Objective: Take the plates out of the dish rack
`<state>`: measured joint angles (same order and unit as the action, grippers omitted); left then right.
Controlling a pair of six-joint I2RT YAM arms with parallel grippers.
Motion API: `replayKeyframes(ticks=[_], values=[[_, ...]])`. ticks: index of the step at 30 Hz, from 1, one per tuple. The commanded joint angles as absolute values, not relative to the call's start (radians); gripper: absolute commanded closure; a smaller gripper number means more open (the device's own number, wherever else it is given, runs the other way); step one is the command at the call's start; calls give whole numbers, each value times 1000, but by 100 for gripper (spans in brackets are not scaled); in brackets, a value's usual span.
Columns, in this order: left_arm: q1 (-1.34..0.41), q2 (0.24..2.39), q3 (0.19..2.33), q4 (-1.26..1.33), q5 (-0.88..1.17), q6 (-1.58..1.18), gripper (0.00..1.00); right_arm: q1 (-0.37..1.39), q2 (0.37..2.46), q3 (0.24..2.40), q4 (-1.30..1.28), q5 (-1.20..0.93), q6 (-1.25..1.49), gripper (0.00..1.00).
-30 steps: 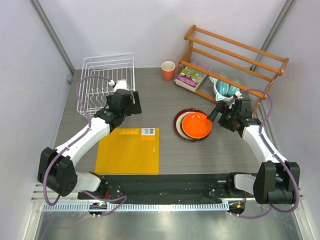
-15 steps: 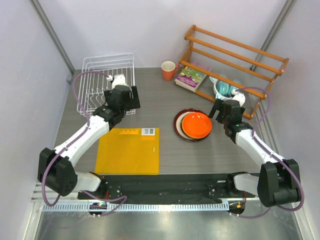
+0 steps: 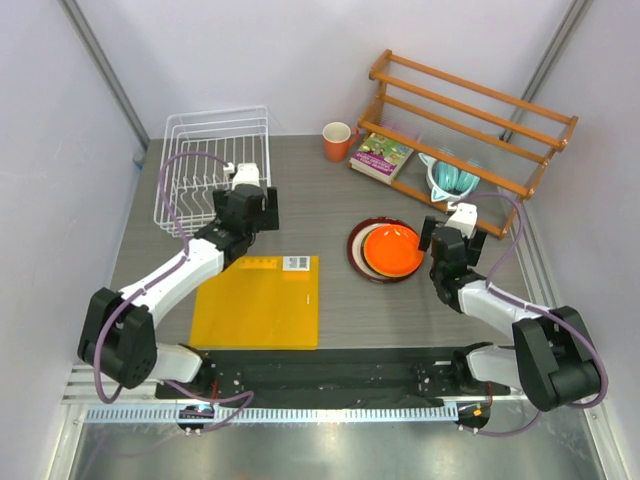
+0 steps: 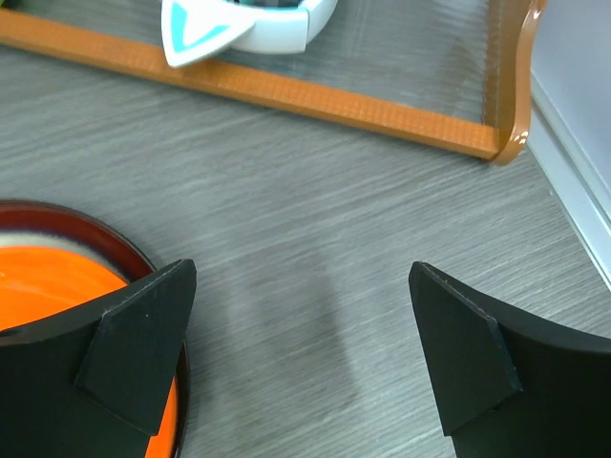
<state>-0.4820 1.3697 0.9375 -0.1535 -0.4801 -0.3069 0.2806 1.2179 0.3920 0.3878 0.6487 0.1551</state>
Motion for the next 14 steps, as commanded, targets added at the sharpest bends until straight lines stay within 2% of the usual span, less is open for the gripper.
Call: replayKeyframes(ticks=[1, 7, 14], values=[[-476, 1325, 927, -91, -534, -299, 1, 288, 1190, 380, 494, 713, 144, 1], [-476, 1244, 877, -48, -580, -284, 1, 288, 1132, 350, 520, 733, 132, 0], [-474, 1236, 876, -47, -600, -271, 1, 288, 1155, 357, 508, 741, 146, 0]])
